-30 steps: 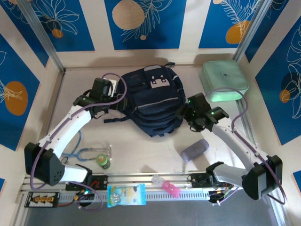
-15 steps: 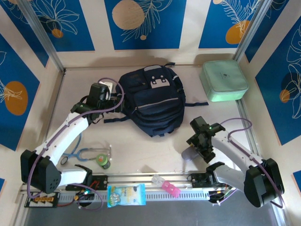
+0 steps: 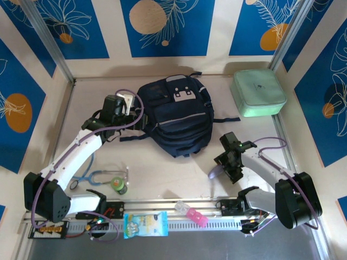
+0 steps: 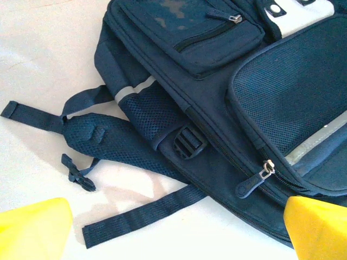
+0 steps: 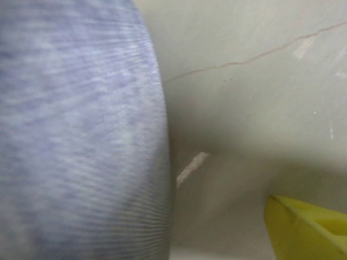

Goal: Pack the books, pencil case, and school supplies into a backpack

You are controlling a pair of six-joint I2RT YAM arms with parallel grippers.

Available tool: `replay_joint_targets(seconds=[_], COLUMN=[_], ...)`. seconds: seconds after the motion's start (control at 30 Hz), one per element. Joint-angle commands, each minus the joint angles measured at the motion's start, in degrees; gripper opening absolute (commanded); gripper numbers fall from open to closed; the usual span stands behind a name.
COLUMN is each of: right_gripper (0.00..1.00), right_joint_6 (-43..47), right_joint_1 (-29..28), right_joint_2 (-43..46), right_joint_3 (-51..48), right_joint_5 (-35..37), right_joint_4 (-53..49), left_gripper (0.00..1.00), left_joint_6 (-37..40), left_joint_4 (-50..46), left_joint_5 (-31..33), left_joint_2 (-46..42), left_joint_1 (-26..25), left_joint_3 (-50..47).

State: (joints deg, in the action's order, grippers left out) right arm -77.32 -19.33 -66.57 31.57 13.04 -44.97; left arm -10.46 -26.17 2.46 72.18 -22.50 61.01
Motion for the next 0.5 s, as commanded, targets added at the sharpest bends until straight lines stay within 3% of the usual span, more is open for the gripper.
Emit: replay_joint_targets(seconds=[0.0, 0.1, 0.33, 0.47], right_gripper=[0.76, 0.60, 0.49, 0.28], right_joint_6=[0.52, 1.30, 2.00, 2.73], right_joint_1=[0.56, 0.62, 0.57, 0.58], right_joint_2=[-0.21, -0.09, 1.41, 3.28], right_joint_3=[0.22, 1.15, 2.96, 2.96], right_joint_5=[-0.53, -0.17, 1.11, 0.76], right_joint_4=[-0.01, -0.72, -3.81, -3.40], left_gripper=[1.00, 1.00, 1.00, 1.00], left_joint_6=[0.28, 0.32, 0.34, 1.74], left_joint_4=[-0.61, -1.23, -2.31, -4.05], left_joint_5=[-3.35, -4.18, -8.15, -9.06], left_joint_2=[0.81, 1.07, 2.70, 5.58], left_joint_1=[0.52, 0.49, 0.11, -1.96], left_joint_3=[2.06, 2.70, 4.55, 7.68])
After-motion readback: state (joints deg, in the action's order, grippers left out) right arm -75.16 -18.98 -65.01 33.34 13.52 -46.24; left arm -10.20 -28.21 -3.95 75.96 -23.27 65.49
